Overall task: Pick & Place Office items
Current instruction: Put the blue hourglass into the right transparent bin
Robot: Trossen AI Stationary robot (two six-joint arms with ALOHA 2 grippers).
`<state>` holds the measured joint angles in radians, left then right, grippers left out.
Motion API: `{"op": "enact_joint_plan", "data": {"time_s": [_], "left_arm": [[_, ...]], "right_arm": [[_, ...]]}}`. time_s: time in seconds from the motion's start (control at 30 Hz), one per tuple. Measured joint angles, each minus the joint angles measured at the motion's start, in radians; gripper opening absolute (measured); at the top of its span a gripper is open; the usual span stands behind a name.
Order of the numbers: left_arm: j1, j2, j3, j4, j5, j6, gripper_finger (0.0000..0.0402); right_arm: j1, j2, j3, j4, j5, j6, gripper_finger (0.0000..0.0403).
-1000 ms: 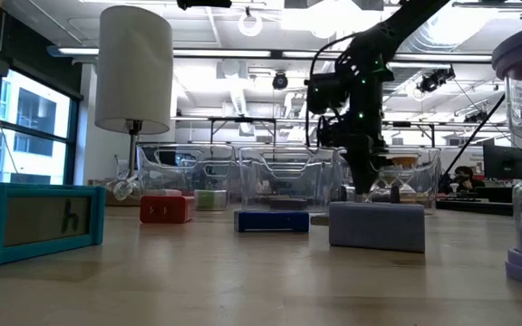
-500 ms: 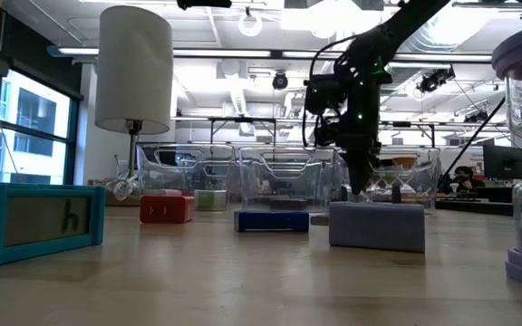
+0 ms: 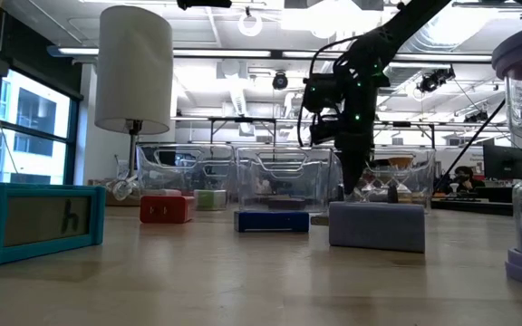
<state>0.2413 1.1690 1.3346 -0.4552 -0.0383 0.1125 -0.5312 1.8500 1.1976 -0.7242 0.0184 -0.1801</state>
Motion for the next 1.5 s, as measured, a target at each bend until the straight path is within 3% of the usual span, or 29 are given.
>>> {"op": "enact_joint_plan", "data": {"time_s": [0.37,0.7,1.03,1.5], "left_arm": [[0.000,0.000,0.000,0.000,0.000,0.000,0.0283],[0.000,0.000,0.000,0.000,0.000,0.000,0.0283],[0.000,0.000,0.000,0.000,0.000,0.000,0.0283],[0.000,0.000,0.000,0.000,0.000,0.000,0.0283]], "right_arm": [[-0.006,0.002,0.000,0.035,-0.003,-0.083,0.0195],[-0.007,0.056,0.003,0.029,-0.081,-0.099,0.0194],[-0.021,0.056,0.003,0.003,-0.065,-0.059,0.0131],[-0.021,0.056,0.004,-0.030,-0.051,-0.003,0.0129]]}}
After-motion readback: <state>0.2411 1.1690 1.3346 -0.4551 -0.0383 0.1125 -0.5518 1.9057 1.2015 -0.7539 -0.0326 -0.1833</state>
